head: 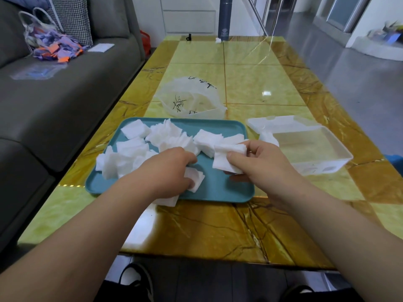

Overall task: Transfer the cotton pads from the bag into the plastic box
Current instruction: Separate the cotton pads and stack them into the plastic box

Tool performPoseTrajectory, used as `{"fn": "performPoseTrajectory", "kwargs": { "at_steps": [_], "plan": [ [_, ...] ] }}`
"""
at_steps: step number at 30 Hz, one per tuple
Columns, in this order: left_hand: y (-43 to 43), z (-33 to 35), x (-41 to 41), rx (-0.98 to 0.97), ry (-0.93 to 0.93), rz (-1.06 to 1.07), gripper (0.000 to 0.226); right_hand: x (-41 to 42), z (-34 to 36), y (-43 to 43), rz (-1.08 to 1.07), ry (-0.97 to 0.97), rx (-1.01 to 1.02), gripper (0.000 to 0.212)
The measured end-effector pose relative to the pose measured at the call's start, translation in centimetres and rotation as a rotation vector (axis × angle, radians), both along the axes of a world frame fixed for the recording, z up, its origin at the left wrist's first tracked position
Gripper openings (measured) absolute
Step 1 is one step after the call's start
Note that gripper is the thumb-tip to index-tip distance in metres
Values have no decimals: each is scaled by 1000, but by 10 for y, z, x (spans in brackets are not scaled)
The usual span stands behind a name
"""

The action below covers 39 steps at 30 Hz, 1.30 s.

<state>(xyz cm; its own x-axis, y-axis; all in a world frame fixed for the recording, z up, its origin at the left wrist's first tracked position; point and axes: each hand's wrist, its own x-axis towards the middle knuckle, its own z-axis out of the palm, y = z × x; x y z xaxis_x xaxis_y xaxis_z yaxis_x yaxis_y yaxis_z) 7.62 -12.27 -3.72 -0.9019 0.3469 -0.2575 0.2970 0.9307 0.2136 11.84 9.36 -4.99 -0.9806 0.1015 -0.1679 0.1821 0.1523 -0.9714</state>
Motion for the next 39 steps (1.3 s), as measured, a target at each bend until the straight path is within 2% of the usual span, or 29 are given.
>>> {"fn": "performPoseTrajectory", "kwargs": {
  "at_steps": [2,6,8,11,13,15,19,22,28,33,36,39],
  "plan": [
    [0,1,-4,14,-33,-8,55,1,1,-2,-5,1,5,12],
    [6,1,-5,66,-50,-45,18,4,5,0,-5,8,4,11],
    [9,2,-5,129,-2,-61,9,6,6,2,-22,21,2,10],
    [9,10,0,381,79,-3,10,6,8,9,-68,44,1,7],
    [8,19,7,623,59,47,8,4,8,12,-80,46,-1,7],
    [9,26,15,783,-19,22,6,3,7,12,-72,44,-14,8],
    [17,26,22,910,-135,-33,27,5,10,8,41,35,-37,20],
    [21,23,20,1017,-142,74,21,9,15,6,178,22,-60,32],
    [24,21,17,1005,-97,125,20,12,21,7,253,37,-52,29],
    [30,18,11,973,-15,159,22,14,25,13,304,36,-142,33],
    [40,17,6,931,22,153,25,12,22,14,114,78,-77,28],
    [44,13,-4,772,88,129,21,6,20,21,-131,100,-68,17]
  ]
}}
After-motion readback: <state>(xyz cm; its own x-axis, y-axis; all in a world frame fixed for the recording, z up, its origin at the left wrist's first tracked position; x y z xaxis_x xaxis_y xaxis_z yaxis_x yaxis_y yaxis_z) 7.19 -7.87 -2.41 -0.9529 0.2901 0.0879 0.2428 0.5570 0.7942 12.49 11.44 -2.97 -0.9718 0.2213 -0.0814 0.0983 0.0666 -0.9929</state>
